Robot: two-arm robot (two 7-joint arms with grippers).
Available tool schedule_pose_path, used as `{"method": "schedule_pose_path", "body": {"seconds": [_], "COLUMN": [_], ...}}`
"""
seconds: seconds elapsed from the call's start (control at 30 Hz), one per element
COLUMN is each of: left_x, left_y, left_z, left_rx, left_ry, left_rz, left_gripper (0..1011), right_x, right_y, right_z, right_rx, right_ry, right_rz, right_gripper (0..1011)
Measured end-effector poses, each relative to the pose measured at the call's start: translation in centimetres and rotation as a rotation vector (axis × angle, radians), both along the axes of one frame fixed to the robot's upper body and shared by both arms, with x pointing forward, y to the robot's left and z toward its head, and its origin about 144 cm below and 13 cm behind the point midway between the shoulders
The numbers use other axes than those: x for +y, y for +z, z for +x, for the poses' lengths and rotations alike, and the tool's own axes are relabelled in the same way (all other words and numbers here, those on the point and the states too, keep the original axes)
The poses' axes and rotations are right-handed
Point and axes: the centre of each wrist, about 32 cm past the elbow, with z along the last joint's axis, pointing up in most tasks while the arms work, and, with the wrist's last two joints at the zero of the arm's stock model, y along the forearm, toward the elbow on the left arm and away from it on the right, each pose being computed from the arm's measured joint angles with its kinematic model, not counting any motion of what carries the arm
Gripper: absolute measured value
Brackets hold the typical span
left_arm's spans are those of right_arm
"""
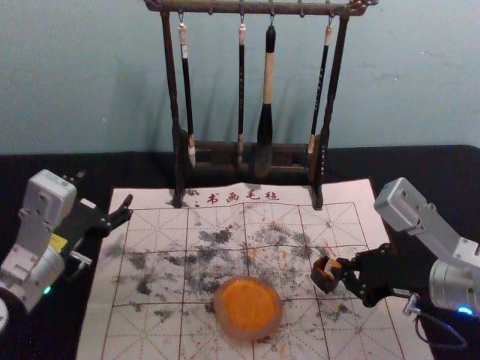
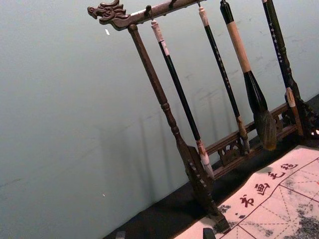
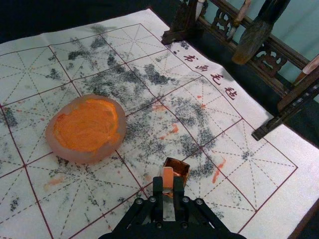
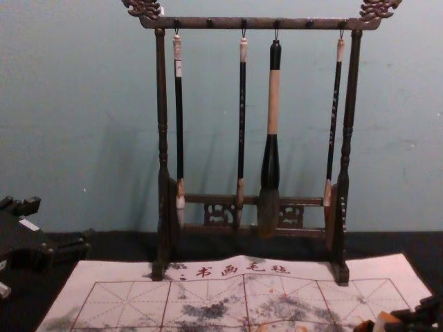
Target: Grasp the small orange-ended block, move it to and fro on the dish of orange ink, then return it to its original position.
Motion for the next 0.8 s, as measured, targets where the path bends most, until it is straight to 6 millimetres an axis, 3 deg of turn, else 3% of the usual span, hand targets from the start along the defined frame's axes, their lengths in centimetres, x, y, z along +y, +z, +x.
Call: {"method": "schedule_pose_path", "body": {"seconds": [0.47,0.6,0.8], "left_x": [0.0,0.0,0.0], "left_y": [0.0,0.0,0.0], "left_z": [0.0,0.0,0.0], "left_rx": [0.0,0.0,0.0], "left_ry": [0.0,0.0,0.0], "left_rz": [0.0,0.0,0.0], "left_gripper": [1001,1001,1001], "right_x": [0.0,0.0,0.0], "right_y": [0.01,0.01,0.01], "right_z": [-0.02,-0.02,-0.02], "right_rx": [0.0,-0.001,-0.001], "right_ry": [0.001,0.002,0.002], "right_rz": [0.001,0.001,0.001], "right_gripper": [84,161,355]}}
